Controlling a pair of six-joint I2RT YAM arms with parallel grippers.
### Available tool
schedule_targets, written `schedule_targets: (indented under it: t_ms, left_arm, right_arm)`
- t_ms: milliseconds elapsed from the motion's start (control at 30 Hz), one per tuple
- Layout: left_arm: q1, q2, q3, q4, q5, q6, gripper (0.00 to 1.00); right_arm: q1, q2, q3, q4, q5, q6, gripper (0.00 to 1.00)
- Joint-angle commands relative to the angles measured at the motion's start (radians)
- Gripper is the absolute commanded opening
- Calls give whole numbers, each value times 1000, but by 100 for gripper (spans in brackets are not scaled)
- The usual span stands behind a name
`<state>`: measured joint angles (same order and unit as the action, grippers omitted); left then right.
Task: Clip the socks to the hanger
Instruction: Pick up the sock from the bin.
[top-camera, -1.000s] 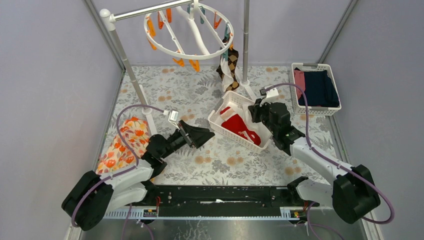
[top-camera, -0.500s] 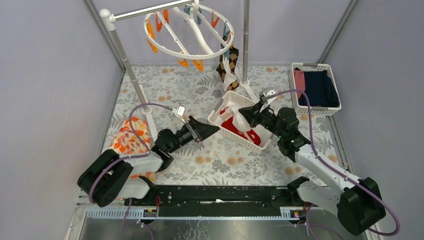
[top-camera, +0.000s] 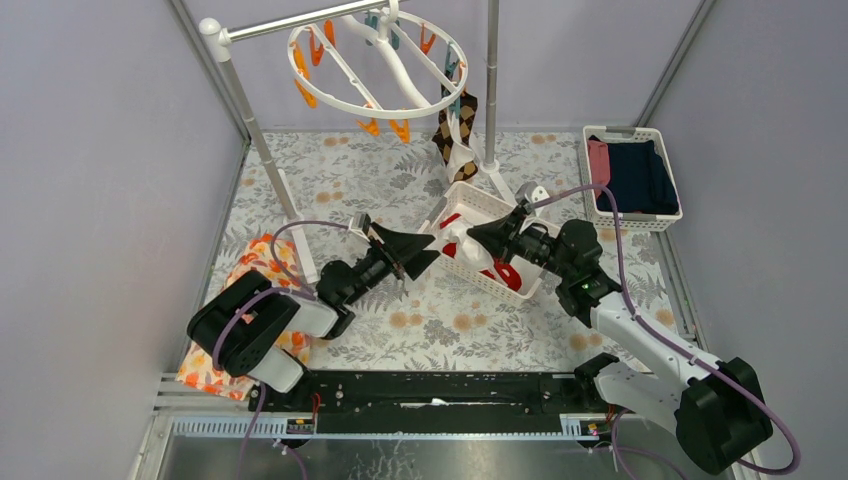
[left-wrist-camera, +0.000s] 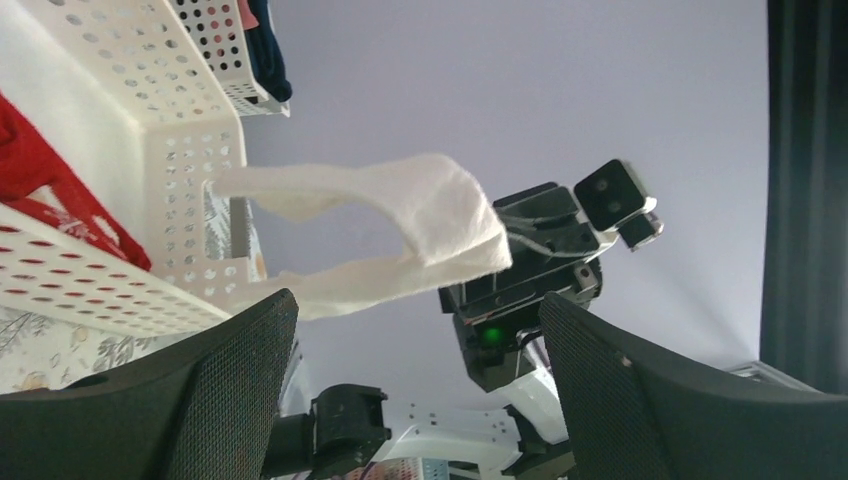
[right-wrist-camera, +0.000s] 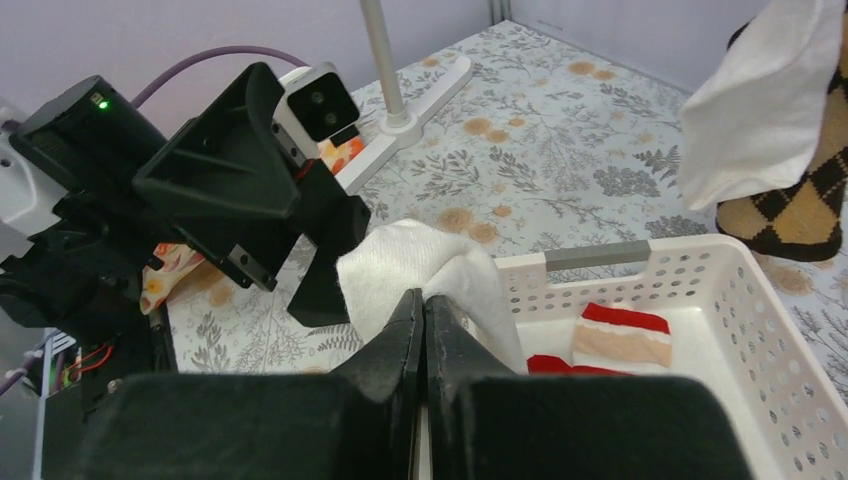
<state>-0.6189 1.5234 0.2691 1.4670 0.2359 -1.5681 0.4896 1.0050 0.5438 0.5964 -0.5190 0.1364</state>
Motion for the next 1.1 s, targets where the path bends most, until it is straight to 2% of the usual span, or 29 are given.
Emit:
schedule_targets:
  t_ms: [0,200,367,500,600,633,700,767,833,900,1000,1067]
  left_arm:
    - [5,26,38,112,-37,-68,95]
    - [-14,71,76,123,-25,-103,90]
    - [-28,120,103,136,-5,-134,69]
    - [-25,129,104,138,-12,-115,43]
    - [-5,125,111,138,11,-55,11]
    - [7,121,117,138,45,-22,3]
    - [39,107,128,134,115,57,0]
    - [71,79,131,120,190,161,0]
    - [101,7,140,37,270,277,0]
    - [115,-106,154,-156,327,450,0]
    - [107,-322,237,-656,330,825,0]
    - [77,-438,299,-961,264,1051,0]
  right_arm:
    - [-1,-7,-8,84,-81,17,0]
    - [1,3,-28,129,-137,30,0]
    - [6,-1,-33,127,-171,24,0]
    - [11,-21,-39,92,-184,-5,0]
    - [12,-49,-42,53,-173,-27,0]
    - [11,-59,-41,35,-169,-39,2]
    - [12,-83,-42,-3,-155,-55,14]
    - [11,-107,-45,-37,-140,-61,38]
    - [11,-128,-45,-65,-122,-63,55]
    - [12,-145,-40,-98,-115,-67,64]
    - [11,-166,-29,-133,-113,-65,71]
    - [12,-170,-20,-148,-105,-58,72]
